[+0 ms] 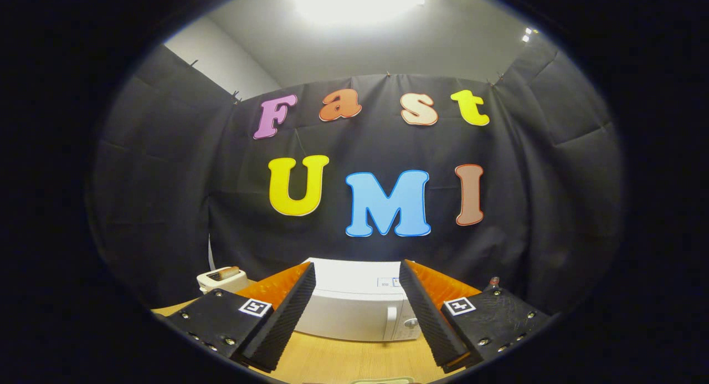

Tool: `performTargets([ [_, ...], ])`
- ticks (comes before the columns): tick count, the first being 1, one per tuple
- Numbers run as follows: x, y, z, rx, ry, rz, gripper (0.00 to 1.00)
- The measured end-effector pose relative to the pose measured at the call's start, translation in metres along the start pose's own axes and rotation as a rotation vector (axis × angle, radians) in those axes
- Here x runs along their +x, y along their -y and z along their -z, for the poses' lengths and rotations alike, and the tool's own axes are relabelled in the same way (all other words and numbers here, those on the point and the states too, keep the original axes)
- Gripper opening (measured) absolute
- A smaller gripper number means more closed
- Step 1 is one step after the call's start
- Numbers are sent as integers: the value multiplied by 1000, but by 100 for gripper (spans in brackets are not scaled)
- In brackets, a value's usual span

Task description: Open the microwave, put the food inside, and close the microwave door.

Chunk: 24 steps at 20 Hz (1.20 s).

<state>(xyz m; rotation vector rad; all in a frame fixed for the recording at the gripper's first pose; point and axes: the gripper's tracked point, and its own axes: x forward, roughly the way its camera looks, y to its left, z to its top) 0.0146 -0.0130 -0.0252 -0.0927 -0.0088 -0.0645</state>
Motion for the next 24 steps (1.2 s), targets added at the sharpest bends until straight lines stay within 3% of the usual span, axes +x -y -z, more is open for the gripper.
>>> performTargets([
  [9,54,32,83,18,-6,26,96],
  [15,91,54,146,-40,-21,79,96],
  [22,138,69,236,-29,-132,102,96],
  [24,149,67,254,-29,-146,99,91],
])
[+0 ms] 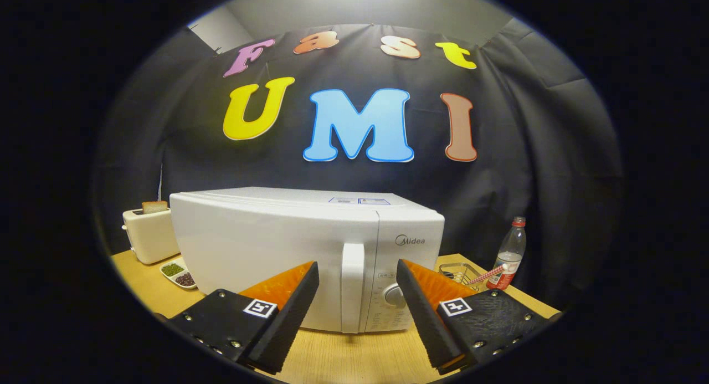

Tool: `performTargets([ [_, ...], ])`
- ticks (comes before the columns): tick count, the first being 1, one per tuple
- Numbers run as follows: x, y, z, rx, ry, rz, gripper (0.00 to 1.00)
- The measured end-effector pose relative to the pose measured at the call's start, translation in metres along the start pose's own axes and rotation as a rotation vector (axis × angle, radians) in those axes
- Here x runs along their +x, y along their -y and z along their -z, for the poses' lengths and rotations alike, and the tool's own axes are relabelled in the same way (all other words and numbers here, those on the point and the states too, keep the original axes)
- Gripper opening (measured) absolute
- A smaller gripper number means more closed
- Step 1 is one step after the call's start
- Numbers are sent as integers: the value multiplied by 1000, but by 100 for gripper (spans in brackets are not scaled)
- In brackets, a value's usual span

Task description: Open the microwave, put the food inside, and close the microwave door.

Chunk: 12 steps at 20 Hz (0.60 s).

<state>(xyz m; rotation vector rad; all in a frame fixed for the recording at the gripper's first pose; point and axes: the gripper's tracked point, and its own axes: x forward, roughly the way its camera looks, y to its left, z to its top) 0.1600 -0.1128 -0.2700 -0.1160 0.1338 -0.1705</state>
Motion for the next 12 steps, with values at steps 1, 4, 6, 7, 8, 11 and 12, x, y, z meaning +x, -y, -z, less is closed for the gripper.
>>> performTargets([
  [1,6,-1,7,4,-10,-3,92],
  [4,20,2,29,25,-51,14,89],
  [6,27,2,35,38,-55,18,87],
  [7,30,2,38,37,-58,16,87],
  [8,32,-2,41,39,-58,5,80],
  [11,33,-5,44,30,-50,-17,72],
  [12,34,-3,46,19,-51,-6,69],
])
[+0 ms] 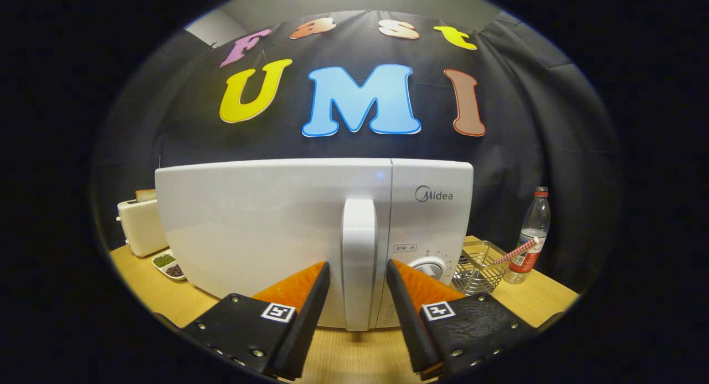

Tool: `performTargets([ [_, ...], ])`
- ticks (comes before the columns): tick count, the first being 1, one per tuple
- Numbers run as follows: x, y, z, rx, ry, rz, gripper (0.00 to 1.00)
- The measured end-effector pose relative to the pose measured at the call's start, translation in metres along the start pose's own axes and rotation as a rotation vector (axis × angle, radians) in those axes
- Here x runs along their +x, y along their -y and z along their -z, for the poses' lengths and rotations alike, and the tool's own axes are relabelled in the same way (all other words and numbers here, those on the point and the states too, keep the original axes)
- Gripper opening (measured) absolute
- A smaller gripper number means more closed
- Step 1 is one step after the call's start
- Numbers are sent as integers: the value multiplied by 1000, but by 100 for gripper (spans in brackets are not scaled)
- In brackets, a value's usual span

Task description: Open the microwave, put the food inside, and close the microwave door.

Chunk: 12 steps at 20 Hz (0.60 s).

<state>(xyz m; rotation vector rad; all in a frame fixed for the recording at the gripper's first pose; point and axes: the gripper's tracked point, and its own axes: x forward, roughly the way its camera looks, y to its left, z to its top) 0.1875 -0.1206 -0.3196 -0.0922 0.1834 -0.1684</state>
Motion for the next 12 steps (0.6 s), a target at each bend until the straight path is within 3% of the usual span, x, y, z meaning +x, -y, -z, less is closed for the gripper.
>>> performTargets([
  [2,-1,0,2,-10,-5,4,49],
  [5,-4,-2,3,34,-24,-22,32],
  [9,-1,-2,4,31,-48,-11,16],
  [12,-5,-6,5,78,-72,-59,16],
])
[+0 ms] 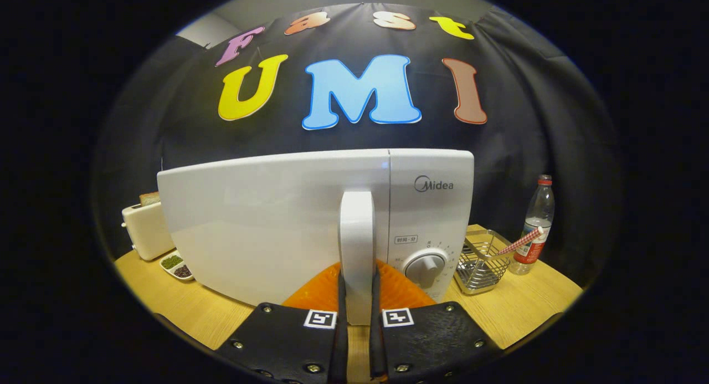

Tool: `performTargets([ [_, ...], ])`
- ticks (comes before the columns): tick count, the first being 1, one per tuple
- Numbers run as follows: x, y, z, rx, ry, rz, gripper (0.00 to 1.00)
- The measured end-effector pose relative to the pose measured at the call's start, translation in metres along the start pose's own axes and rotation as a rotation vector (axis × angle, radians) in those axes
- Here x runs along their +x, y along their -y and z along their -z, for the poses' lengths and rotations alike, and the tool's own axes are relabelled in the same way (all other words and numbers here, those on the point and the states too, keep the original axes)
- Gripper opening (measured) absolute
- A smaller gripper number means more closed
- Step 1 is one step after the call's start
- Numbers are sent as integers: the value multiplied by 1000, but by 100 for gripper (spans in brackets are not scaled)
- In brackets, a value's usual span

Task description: Open the microwave, put the food inside, and close the microwave door.

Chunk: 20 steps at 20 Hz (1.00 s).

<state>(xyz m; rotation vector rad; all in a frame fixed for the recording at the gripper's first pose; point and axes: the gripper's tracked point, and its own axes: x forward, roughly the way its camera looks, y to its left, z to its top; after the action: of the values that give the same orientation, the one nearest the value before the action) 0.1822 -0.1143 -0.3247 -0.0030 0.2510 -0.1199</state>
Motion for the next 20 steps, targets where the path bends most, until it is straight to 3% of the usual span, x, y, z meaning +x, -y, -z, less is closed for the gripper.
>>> performTargets([
  [6,-9,1,0,20,-13,-24,16],
  [20,-21,2,-2,-37,-10,26,16],
])
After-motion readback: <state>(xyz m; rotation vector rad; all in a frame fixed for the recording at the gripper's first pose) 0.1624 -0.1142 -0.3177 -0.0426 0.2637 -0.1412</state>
